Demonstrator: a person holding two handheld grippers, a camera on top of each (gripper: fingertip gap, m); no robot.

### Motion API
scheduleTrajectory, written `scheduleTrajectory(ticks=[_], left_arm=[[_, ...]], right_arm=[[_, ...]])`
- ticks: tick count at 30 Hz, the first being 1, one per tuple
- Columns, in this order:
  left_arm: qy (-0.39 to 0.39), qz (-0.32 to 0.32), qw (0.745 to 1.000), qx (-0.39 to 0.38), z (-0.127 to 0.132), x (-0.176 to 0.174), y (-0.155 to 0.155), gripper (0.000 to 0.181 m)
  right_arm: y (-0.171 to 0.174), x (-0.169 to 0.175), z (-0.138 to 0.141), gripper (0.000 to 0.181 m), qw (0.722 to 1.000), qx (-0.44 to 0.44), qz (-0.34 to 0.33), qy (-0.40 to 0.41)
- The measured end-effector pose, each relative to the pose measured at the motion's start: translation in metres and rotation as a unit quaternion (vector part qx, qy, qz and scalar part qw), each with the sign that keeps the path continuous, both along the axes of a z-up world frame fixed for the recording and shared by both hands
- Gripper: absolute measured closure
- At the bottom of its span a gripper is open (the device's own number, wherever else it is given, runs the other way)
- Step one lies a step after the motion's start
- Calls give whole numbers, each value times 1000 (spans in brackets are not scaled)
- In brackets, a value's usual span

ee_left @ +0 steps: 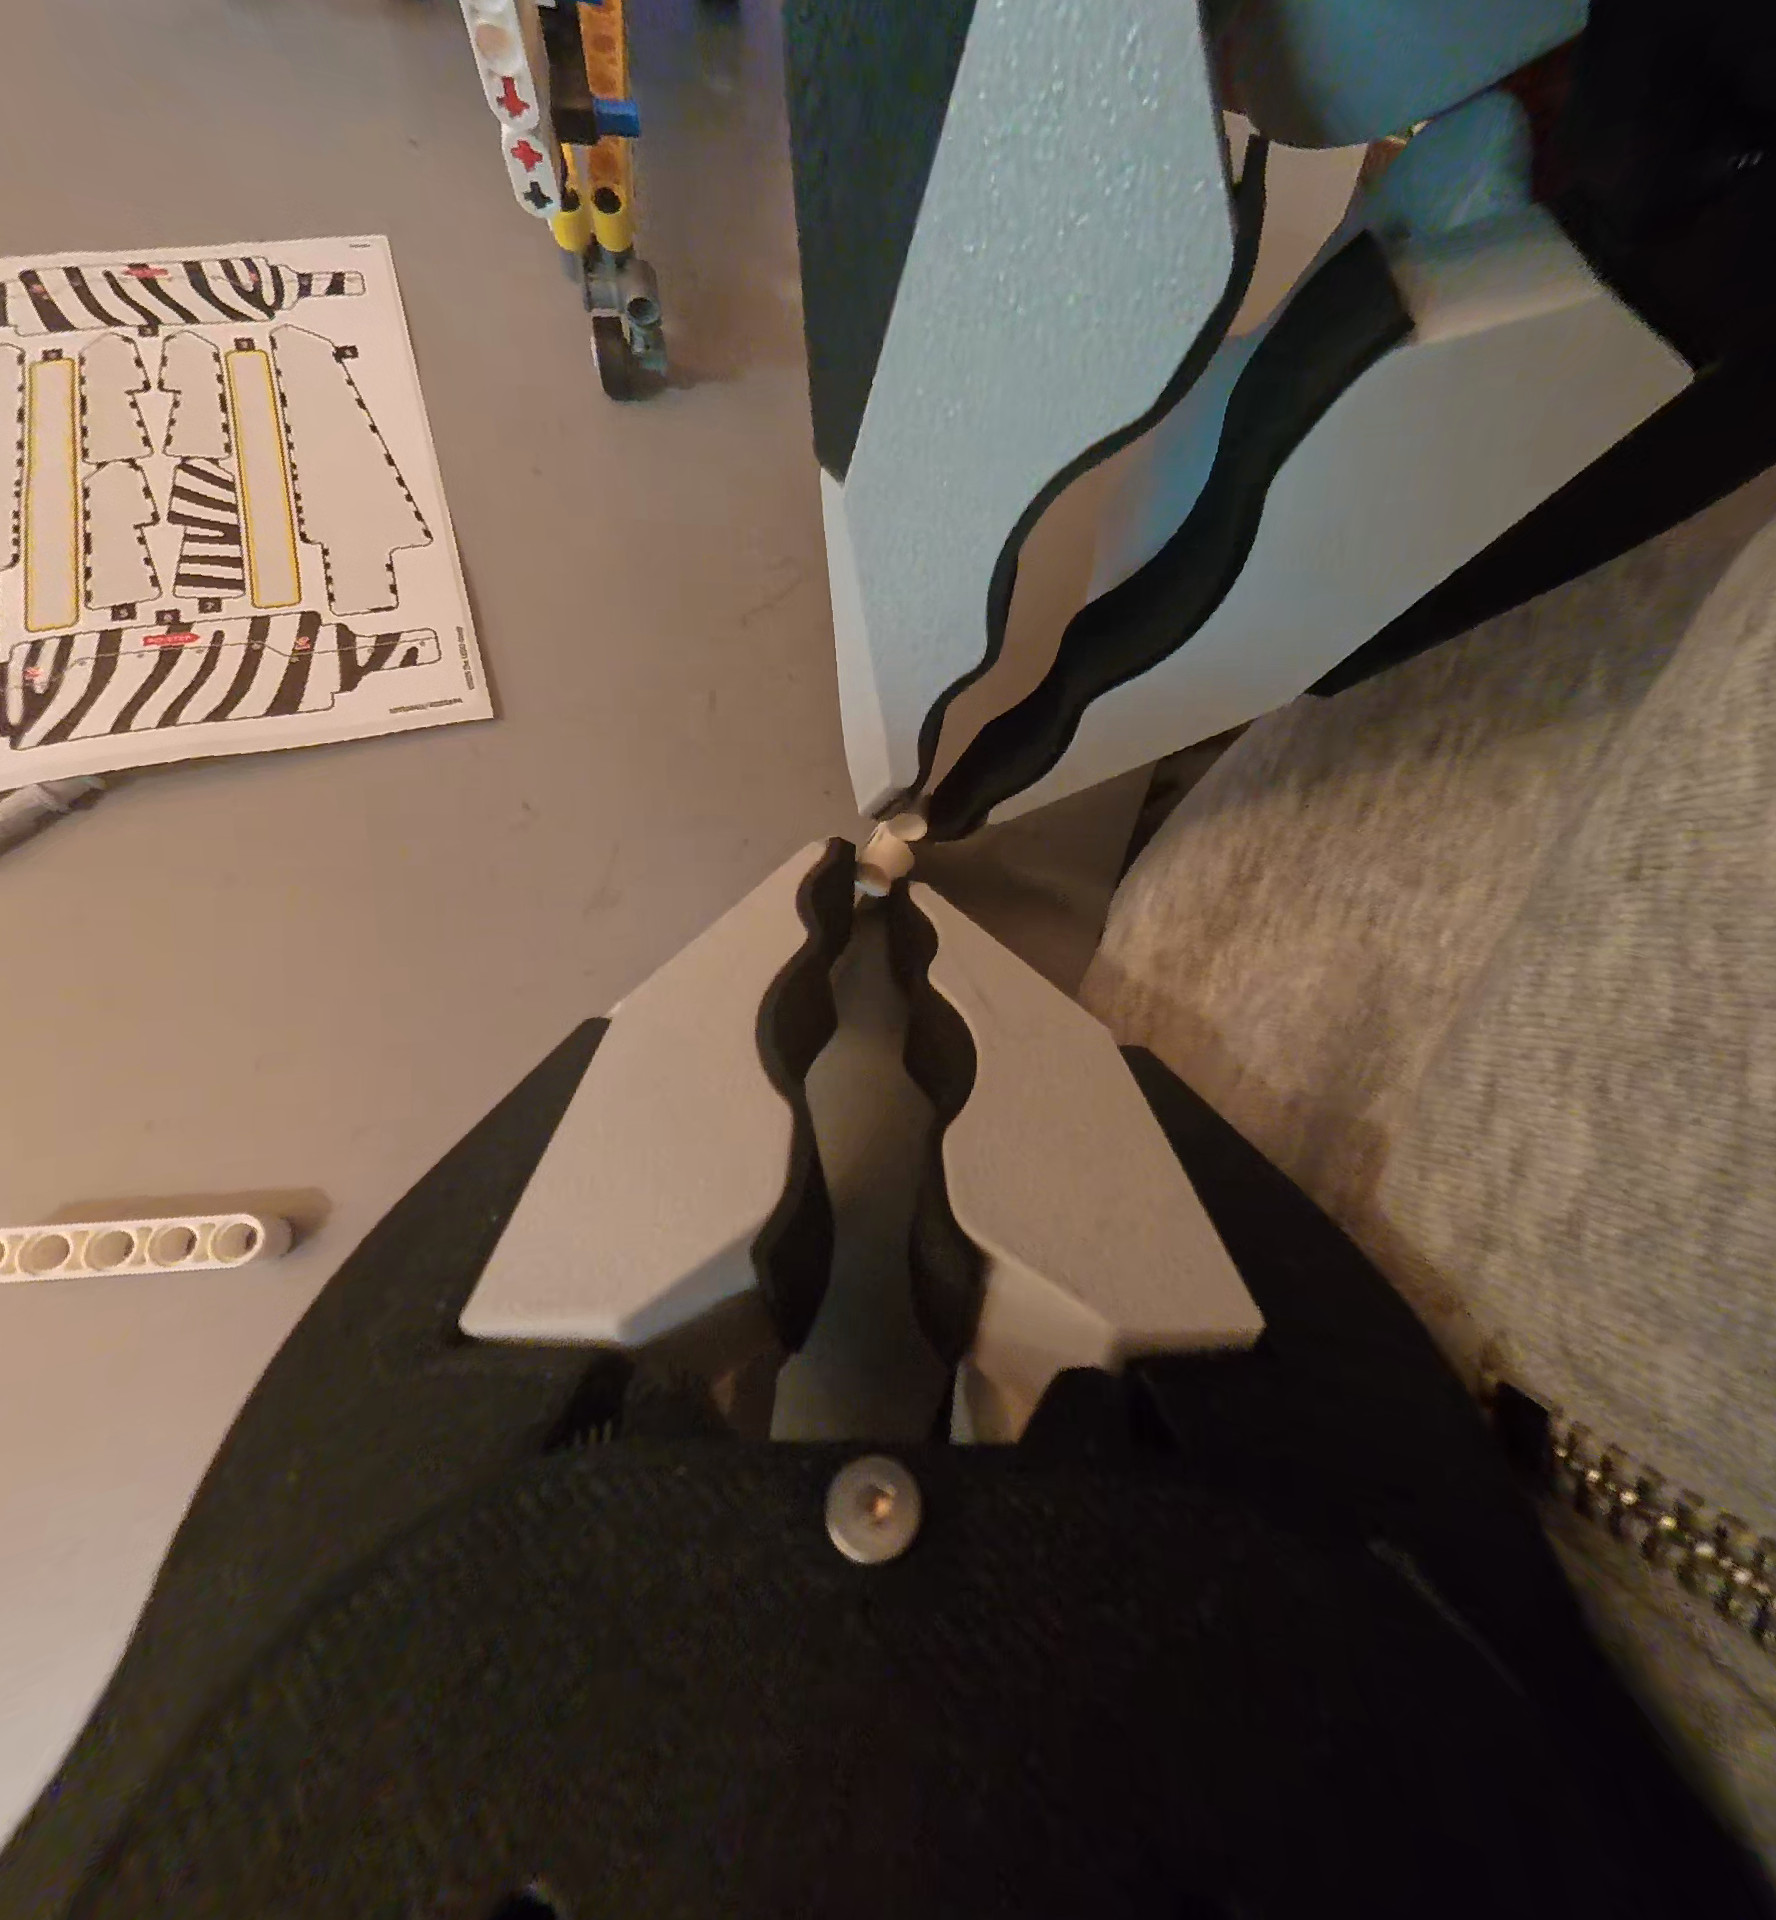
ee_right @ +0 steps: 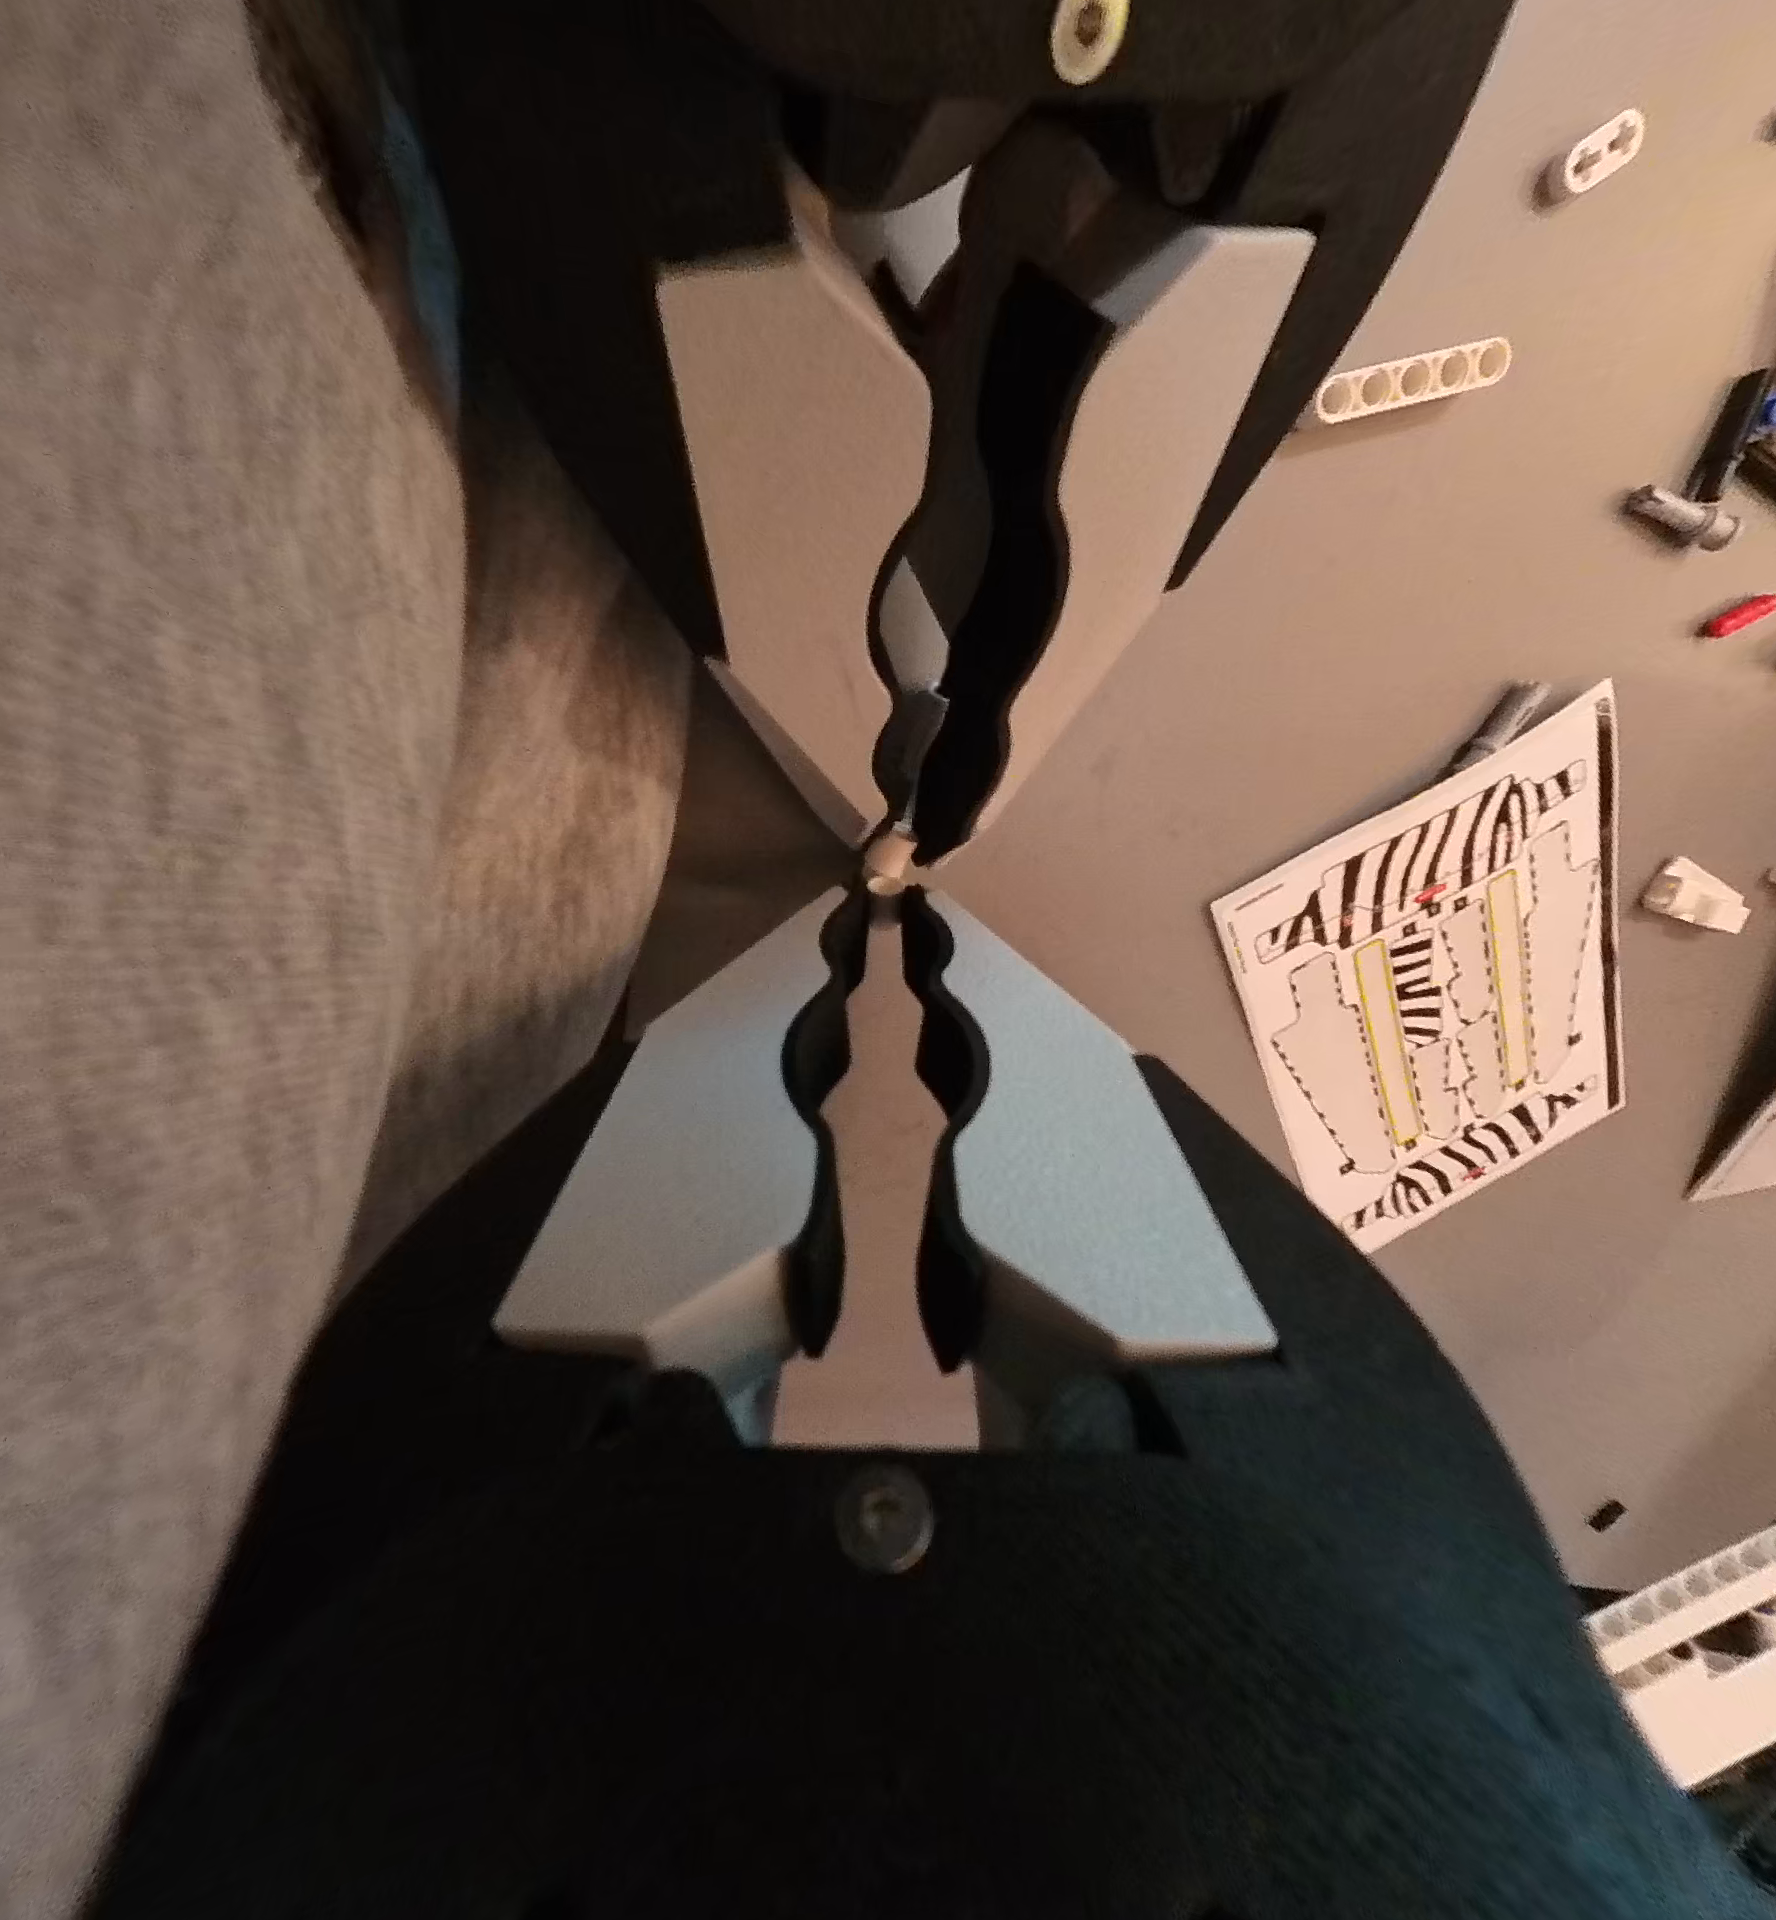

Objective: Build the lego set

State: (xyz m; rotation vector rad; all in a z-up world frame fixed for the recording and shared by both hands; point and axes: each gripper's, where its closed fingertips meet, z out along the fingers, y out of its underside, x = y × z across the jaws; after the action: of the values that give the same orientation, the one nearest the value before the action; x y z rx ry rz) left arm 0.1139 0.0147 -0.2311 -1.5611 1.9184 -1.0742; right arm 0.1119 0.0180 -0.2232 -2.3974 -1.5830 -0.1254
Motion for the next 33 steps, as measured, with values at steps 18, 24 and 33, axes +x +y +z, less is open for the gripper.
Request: scheduleTrajectory(ticks=[18,24,33], left_arm=[[8,-4,1000,-30,1,1,-1,171],[6,0,1000,-25,1,1,0,172],[8,3,999,-38,1,1,0,172]], right_arm=[[1,4,2,176,1000,-13,-8,17],[2,4,2,176,1000,-19,-1,17],[2,3,2,176,998,-51,-13,35]])
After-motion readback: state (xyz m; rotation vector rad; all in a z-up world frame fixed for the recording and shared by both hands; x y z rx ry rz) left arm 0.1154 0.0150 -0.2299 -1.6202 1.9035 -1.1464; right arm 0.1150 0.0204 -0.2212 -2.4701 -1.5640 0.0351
